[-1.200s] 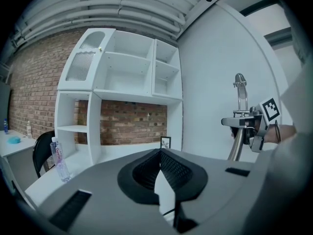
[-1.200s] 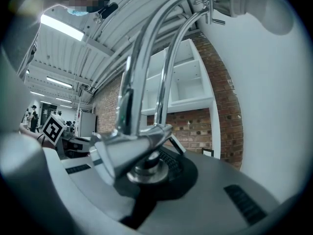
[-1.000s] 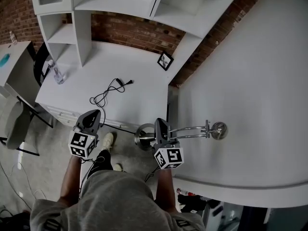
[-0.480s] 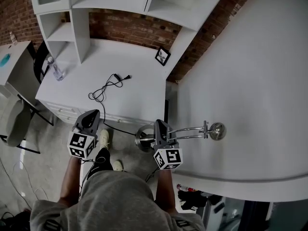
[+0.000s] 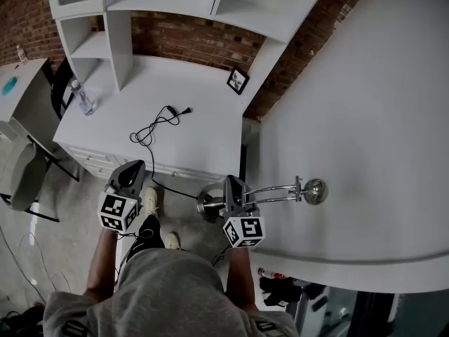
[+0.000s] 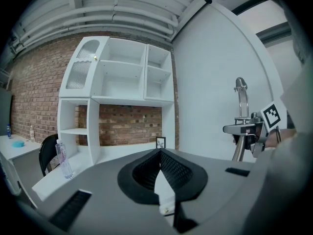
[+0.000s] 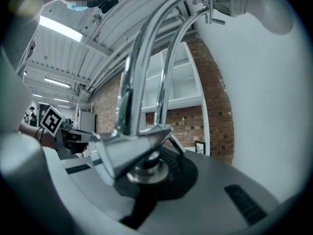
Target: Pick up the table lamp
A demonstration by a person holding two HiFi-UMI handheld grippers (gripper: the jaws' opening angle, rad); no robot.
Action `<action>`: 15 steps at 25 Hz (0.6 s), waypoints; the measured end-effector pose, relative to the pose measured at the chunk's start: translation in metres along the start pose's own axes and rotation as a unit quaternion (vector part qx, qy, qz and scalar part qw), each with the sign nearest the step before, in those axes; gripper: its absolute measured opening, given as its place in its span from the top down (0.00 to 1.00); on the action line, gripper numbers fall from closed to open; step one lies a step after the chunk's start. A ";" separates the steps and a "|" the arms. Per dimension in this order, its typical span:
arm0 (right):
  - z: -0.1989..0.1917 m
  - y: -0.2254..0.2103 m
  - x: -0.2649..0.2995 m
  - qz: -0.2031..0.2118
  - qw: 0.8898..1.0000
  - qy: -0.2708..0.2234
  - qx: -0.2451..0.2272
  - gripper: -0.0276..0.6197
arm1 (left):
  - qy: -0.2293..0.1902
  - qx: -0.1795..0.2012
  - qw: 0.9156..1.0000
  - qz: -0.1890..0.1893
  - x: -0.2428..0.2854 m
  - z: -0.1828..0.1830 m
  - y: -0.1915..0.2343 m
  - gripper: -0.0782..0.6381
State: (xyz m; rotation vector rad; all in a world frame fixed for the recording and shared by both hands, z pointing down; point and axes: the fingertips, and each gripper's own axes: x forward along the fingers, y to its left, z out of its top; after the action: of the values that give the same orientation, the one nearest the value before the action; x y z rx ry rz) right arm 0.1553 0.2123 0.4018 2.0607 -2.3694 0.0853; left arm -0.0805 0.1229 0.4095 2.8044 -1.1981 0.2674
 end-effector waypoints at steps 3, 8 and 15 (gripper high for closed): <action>0.000 -0.001 -0.001 -0.002 1.000 -0.002 0.001 0.93 | -0.002 0.001 1.000 0.000 0.000 0.001 0.000 0.88; 0.000 -0.002 -0.003 -0.003 1.000 -0.006 0.001 0.93 | -0.002 0.004 1.000 -0.002 0.001 0.002 -0.002 0.88; 0.005 -0.002 -0.006 -0.005 1.000 -0.007 0.003 0.93 | 0.002 0.003 1.000 -0.007 -0.001 0.002 -0.007 0.88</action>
State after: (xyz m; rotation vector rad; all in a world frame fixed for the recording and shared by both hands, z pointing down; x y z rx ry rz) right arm 0.1585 0.2177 0.3972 2.0834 -2.3684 0.0780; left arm -0.0760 0.1278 0.4071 2.8153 -1.1770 0.2753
